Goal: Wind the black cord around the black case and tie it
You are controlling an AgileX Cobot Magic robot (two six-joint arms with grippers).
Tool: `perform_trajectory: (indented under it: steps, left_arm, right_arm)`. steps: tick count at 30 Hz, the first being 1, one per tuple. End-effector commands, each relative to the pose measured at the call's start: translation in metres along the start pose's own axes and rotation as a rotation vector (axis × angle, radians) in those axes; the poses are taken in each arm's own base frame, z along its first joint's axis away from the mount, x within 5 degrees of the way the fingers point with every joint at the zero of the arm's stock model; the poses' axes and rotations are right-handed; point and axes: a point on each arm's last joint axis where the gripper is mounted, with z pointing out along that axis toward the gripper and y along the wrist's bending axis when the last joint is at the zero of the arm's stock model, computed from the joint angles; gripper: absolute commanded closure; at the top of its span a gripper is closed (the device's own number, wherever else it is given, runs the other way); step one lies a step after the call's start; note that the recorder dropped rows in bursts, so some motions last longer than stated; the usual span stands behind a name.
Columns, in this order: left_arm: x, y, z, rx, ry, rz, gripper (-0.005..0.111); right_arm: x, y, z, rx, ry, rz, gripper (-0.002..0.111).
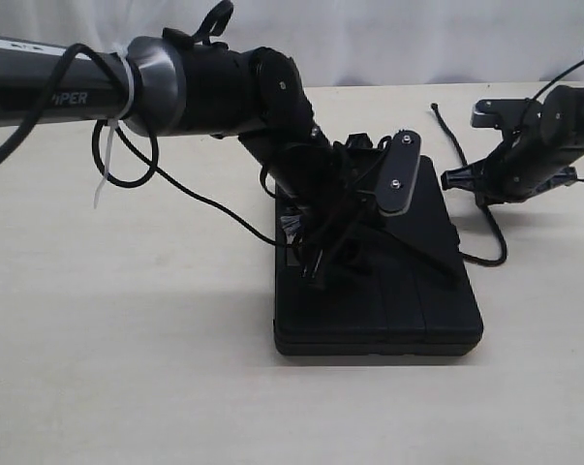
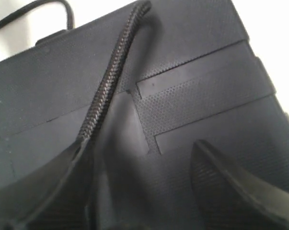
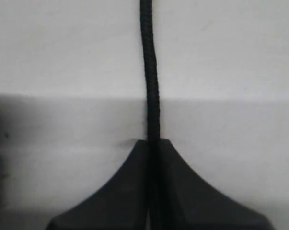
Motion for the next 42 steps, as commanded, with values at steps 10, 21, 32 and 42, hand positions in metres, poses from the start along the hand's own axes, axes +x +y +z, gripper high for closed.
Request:
perform_trajectory:
  steps: [10,21,32,42]
  left_arm:
    - [-0.001,0.0,0.0,0.0,0.001,-0.003,0.05]
    - [0.0,0.001,0.0,-0.001,0.005,0.001,0.05]
    - [0.0,0.002,0.0,-0.022,0.005,0.001,0.05]
    - [0.0,0.002,0.0,-0.019,0.005,0.001,0.05]
  right_arm:
    - [0.119,-0.006,0.006,0.106,0.684,-0.001,0.104]
    - [0.069,-0.005,-0.061,0.088,0.293,0.03,0.067]
    - [0.01,-0.051,-0.085,0.111,0.073,0.217,0.066]
    - [0.002,-0.049,-0.036,-0.019,0.071,0.121,0.066]
